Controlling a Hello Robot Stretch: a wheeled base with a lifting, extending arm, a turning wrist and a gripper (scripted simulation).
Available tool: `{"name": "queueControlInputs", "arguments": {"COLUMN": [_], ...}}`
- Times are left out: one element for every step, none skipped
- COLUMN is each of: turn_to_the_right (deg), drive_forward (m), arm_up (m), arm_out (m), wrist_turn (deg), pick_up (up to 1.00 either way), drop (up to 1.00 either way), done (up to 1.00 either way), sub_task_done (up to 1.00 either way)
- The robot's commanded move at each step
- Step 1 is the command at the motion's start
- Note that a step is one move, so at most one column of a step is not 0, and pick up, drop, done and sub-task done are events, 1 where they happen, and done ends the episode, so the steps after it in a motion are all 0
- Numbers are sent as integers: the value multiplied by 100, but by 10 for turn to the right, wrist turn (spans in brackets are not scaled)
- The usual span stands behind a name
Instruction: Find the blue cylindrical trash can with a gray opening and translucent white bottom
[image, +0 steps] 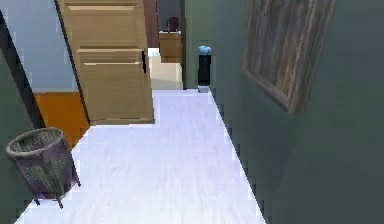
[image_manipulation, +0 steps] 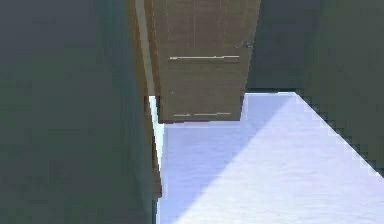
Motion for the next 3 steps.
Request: {"name": "queueControlInputs", "arguments": {"turn_to_the_right": [0,0,-90], "drive_forward": [70,100,0], "arm_up": [0,0,0], "arm_out": [0,0,0], "wrist_turn": [0,0,0], "pick_up": [0,0,0], "drop": [0,0,0], "done": [0,0,0], "sub_task_done": [0,0,0]}}
